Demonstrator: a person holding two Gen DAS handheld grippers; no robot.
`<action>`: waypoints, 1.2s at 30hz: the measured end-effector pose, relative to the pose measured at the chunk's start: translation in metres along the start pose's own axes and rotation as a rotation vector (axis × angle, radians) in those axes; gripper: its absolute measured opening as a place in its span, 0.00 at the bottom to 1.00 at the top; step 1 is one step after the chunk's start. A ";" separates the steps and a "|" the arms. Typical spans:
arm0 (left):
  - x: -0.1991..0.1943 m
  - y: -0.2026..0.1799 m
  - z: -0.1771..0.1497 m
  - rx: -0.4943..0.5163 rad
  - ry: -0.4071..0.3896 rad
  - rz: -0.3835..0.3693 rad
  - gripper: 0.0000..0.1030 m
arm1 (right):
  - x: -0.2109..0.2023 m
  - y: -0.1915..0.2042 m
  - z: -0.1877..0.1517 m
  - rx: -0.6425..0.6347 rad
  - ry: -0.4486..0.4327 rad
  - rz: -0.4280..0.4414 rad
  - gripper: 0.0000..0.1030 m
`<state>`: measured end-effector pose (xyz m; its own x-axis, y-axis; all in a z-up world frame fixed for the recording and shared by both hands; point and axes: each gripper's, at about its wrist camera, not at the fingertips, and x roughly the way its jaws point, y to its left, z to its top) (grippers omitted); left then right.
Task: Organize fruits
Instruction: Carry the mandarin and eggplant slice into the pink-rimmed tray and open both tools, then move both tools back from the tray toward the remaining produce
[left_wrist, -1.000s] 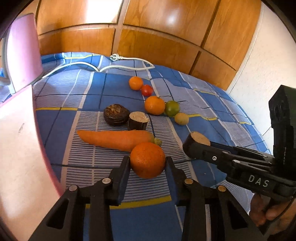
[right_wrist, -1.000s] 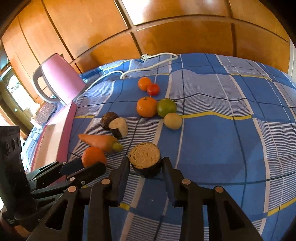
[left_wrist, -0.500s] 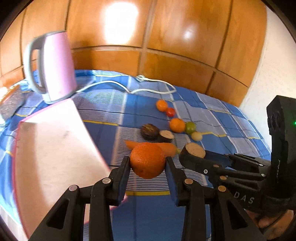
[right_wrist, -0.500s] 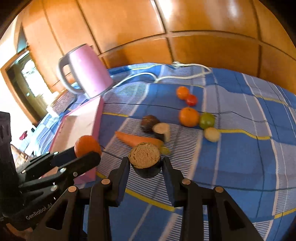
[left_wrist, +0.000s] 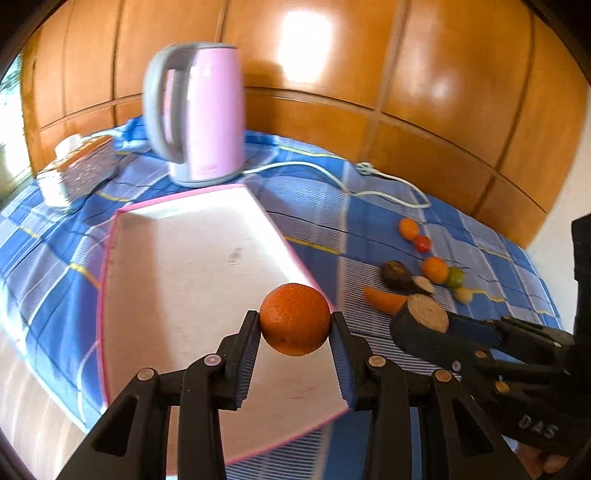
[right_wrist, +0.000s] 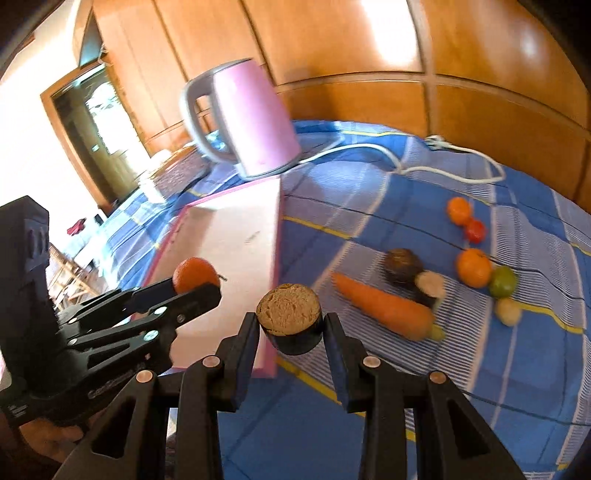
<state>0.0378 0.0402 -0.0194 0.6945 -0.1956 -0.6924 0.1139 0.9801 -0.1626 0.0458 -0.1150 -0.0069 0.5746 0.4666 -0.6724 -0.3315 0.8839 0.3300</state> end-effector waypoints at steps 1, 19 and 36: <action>0.000 0.006 0.001 -0.011 -0.002 0.011 0.37 | 0.003 0.005 0.001 -0.012 0.008 0.008 0.35; 0.001 0.067 0.013 -0.149 -0.032 0.158 0.49 | 0.054 0.053 0.032 -0.045 0.036 0.057 0.39; -0.006 0.026 0.008 -0.048 -0.038 0.114 0.49 | 0.019 0.007 0.004 0.119 -0.004 -0.038 0.39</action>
<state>0.0422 0.0670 -0.0141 0.7277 -0.0806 -0.6811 -0.0012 0.9929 -0.1188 0.0572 -0.0998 -0.0152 0.5878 0.4325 -0.6837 -0.2186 0.8985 0.3806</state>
